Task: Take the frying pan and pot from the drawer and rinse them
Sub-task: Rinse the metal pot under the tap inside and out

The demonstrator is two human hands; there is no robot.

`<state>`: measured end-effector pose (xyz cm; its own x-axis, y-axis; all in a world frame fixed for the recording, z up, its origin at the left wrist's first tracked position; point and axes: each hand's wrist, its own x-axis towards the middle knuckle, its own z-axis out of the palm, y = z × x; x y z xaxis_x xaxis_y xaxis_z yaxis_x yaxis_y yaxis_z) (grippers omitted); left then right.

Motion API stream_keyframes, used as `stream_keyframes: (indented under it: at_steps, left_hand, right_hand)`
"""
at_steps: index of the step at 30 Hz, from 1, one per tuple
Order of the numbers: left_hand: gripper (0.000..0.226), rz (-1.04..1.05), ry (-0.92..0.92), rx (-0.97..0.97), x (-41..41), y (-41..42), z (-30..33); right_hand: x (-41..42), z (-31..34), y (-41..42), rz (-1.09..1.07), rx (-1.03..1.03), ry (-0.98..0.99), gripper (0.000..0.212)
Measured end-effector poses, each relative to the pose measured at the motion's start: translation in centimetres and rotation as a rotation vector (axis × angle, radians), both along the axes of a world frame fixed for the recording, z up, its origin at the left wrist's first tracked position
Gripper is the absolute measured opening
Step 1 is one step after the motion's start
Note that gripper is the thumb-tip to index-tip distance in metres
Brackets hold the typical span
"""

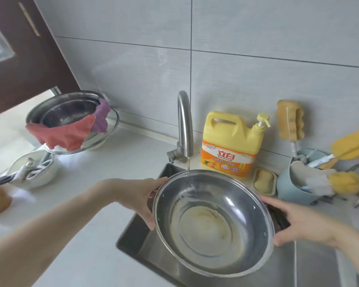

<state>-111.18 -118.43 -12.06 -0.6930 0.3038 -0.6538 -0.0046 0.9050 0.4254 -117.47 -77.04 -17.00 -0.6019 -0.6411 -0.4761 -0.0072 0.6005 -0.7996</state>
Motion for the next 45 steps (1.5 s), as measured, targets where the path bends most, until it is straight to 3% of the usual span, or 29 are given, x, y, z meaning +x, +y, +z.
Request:
stream_keyframes:
  at_steps: [2,6,12,15,19,22,25,28,31,35,39,42,45]
  left_hand:
    - [0.132,-0.028,0.049,-0.056,-0.4,-0.4,0.9]
    - [0.141,-0.024,0.211,-0.231,-0.7,-2.0,0.4]
    - [0.151,0.119,0.451,-0.193,1.1,-2.5,-4.0]
    - [0.152,0.219,0.417,-0.084,1.9,-1.3,-6.6]
    - [0.149,0.187,0.267,0.038,2.2,0.4,-9.0]
    - [0.131,0.089,0.192,0.186,2.0,0.9,-8.6]
    - [0.118,0.050,0.113,0.239,1.5,0.3,-7.0]
    - [0.131,0.061,0.114,0.122,1.3,-1.1,-5.4]
    - [0.146,0.045,0.255,-0.115,1.4,-2.1,-4.9]
    - [0.152,0.019,0.491,-0.247,2.0,-1.0,-5.8]
    - [0.151,0.098,0.650,-0.197,2.5,1.5,-8.6]
    - [0.138,0.125,0.952,-0.137,3.1,3.6,-11.0]
    - [0.112,0.144,1.258,-0.075,3.0,5.4,-11.5]
  right_hand:
    - [1.4,-2.4,-1.1,-0.035,-0.044,0.035,0.117]
    - [2.7,-4.9,-3.4,-0.131,-0.047,0.146,0.127]
    - [1.6,-2.4,-4.4,-0.142,-0.052,0.471,0.127]
    - [0.2,0.3,-3.7,-0.091,0.136,0.492,0.133]
    - [-1.3,3.6,-2.5,0.037,0.342,0.443,0.135]
    - [-1.5,3.5,-1.0,0.099,0.310,0.350,0.118]
    - [-0.3,0.5,-0.1,0.057,0.217,0.239,0.119]
    - [1.9,-3.2,-0.7,-0.033,0.123,0.261,0.124]
    - [4.1,-5.9,-2.4,-0.162,0.007,0.315,0.128]
    - [4.8,-8.2,-2.6,-0.270,-0.044,0.421,0.134]
    - [5.1,-7.6,-0.4,-0.293,-0.030,0.599,0.132]
    - [6.0,-5.9,1.5,-0.304,0.069,0.789,0.138]
    - [7.0,-4.1,2.9,-0.342,0.085,1.129,0.142]
